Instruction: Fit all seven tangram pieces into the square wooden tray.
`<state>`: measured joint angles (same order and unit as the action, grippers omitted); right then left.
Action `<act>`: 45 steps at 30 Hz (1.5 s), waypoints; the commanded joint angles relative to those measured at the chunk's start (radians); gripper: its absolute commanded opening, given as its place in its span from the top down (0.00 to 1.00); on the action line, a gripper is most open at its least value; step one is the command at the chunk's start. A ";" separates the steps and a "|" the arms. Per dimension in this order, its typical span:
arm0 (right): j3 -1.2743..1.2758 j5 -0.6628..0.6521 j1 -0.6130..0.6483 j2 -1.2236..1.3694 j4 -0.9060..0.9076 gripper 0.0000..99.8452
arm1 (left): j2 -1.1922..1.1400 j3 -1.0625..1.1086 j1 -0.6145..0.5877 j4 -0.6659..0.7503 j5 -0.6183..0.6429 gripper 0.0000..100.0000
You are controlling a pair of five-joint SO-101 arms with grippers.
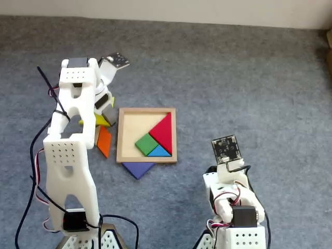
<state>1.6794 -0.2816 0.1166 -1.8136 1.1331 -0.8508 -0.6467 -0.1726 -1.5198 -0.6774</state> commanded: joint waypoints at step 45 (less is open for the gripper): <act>0.133 0.006 -0.010 -0.012 -0.002 0.99 | 0.005 -0.214 0.005 -0.164 -0.100 0.80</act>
<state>1.6794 -0.2816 0.1166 -1.8136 1.1331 -0.8631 -0.8048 -0.1941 -1.6671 -0.7787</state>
